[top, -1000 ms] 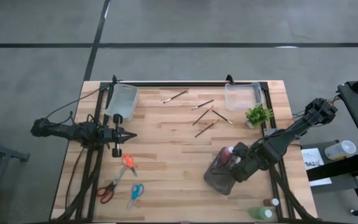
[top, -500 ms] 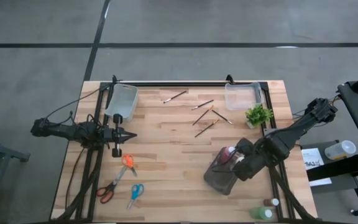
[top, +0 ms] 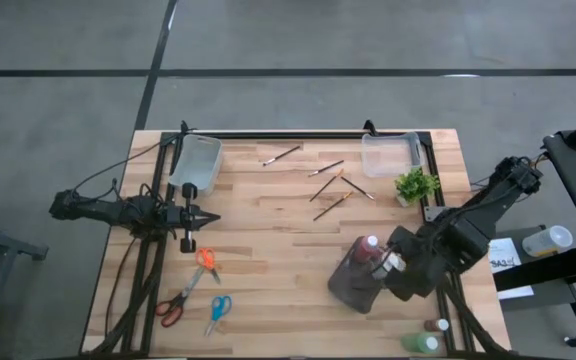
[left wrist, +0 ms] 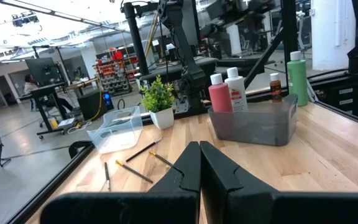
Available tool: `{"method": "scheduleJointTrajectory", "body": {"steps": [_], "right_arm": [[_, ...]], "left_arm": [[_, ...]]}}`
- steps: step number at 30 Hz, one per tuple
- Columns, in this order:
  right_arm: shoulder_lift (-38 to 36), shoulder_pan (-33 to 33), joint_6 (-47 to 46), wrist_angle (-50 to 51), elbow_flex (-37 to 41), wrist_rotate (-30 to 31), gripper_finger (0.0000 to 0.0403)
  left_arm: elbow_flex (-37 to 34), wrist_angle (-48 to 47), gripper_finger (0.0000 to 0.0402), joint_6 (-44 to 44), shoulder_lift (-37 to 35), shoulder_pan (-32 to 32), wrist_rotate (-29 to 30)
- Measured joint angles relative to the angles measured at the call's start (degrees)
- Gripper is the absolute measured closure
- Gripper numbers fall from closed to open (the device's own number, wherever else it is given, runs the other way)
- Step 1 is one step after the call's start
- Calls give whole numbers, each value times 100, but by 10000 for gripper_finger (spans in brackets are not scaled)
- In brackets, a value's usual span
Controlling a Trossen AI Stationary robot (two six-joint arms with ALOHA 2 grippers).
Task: Pick & Place Paint Supplies
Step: Put the brown paint bottle into the black bin
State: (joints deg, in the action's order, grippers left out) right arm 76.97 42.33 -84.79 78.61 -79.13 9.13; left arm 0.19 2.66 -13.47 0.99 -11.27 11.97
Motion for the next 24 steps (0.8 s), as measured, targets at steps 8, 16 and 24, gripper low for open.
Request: {"method": "scheduleJointTrajectory", "body": {"steps": [8, 16, 24], "right_arm": [[104, 935, -364, -35, 0, -9, 77], [369, 1875, -376, -7, -2, -23, 77], [529, 2522, -45, 72, 2, -64, 77]], "left_arm": [[0, 0, 401, 0, 0, 0, 0], [0, 0, 401, 0, -2, -2, 0], [0, 0, 401, 0, 0, 0, 0]]}}
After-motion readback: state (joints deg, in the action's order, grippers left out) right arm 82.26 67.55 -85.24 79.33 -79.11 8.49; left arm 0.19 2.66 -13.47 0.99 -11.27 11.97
